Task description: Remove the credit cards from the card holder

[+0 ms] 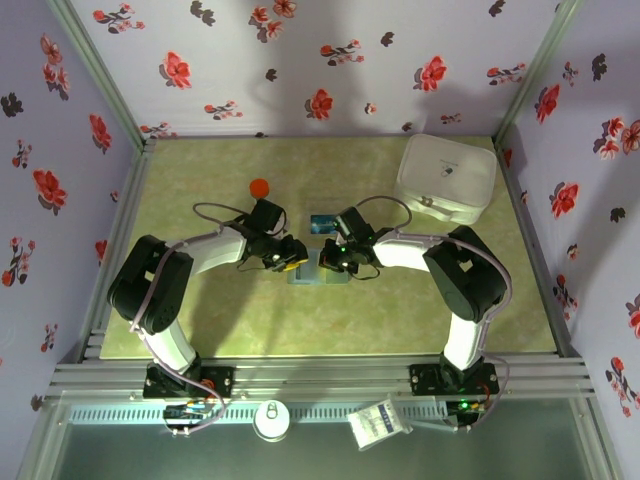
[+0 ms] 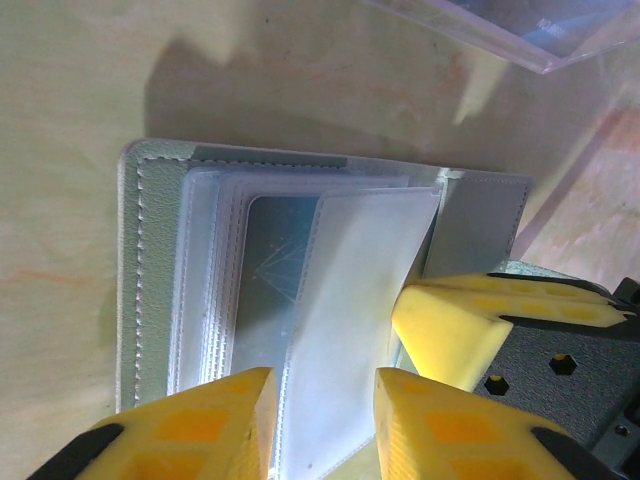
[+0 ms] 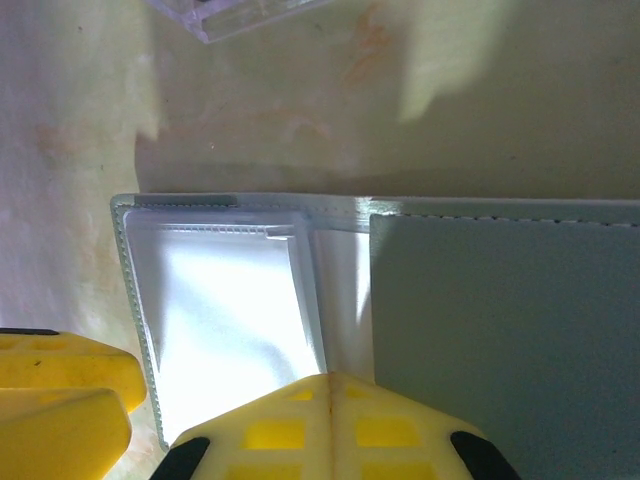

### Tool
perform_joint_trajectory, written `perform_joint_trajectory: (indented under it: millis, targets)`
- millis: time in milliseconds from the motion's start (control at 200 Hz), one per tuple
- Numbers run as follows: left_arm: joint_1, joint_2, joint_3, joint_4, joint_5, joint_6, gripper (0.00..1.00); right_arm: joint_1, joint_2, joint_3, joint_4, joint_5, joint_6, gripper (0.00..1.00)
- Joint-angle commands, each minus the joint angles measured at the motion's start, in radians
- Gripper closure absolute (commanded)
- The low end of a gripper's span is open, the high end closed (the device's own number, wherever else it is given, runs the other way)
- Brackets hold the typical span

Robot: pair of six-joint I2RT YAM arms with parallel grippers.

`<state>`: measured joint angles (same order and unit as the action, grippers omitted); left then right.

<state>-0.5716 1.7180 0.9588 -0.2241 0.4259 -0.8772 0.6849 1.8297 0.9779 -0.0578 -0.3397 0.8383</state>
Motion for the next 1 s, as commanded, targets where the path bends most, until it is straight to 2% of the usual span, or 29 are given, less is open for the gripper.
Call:
perform_joint_trajectory:
  millis: [0,380,680,995]
  targets:
    - [-0.005,0.017,0.016,0.000,-0.003,0.011,0.67,-0.009,-0.004,-0.020,-0.015,0.016,-0.009,0.94]
    - [-0.005,0.041,0.011,0.064,0.034,-0.019,0.65,-0.012,-0.008,-0.026,-0.013,0.013,-0.011,0.94]
    - [-0.011,0.054,0.019,0.103,0.062,-0.040,0.74,-0.014,-0.013,-0.030,-0.008,0.009,-0.010,0.94]
    - [-0.038,0.041,0.061,0.081,0.063,-0.051,0.78,-0.033,-0.095,-0.043,-0.042,0.032,-0.024,0.84]
